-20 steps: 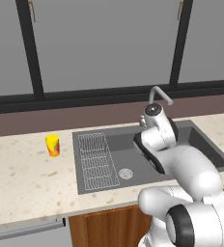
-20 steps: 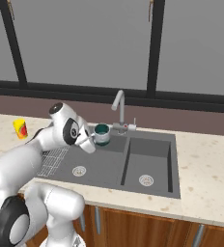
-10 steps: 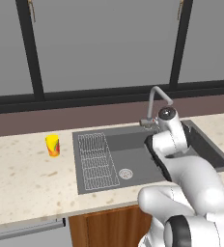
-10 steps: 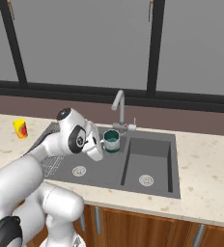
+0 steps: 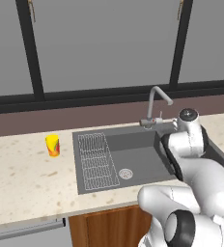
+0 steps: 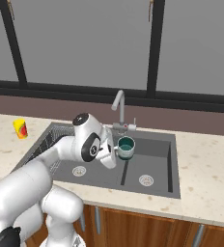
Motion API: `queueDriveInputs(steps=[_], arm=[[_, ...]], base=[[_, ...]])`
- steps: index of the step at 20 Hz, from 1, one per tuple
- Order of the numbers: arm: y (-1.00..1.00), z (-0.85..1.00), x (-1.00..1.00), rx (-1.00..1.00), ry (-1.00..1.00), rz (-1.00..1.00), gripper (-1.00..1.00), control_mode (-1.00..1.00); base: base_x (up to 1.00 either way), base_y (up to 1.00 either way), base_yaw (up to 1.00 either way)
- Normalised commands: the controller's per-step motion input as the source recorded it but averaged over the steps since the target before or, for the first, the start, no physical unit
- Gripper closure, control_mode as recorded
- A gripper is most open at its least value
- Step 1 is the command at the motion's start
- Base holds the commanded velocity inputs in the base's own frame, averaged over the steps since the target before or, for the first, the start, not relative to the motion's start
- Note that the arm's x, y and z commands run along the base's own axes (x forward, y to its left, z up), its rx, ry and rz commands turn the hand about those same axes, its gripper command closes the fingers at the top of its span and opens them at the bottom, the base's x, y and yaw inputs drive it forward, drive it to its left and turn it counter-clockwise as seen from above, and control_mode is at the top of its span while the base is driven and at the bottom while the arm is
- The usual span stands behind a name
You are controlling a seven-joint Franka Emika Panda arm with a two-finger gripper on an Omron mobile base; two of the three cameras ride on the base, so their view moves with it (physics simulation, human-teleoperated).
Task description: Move any existing items from the left basin to the right basin for drying. Then move the cup from the counter to the left basin of the sink for washing.
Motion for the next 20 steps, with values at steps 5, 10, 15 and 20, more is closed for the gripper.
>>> queueDriveInputs(steps=[5,10,15,20], arm=[[-0.42,-0.01,-0.01,0.02,0.00,-0.01,1.00,-1.00],[-0.28,-0.06,0.14,0.00,0.00,0.00,1.00,-1.00],[-0.33,-0.07,0.11,0.00,0.00,0.02,1.00,-1.00],[-0.15,-0.19,0.12,0.00,0.01,0.04,1.00,-1.00]], base=[[0.00,0.00,0.00],[0.00,0.00,0.00],[0.00,0.00,0.00],[0.00,0.00,0.00]])
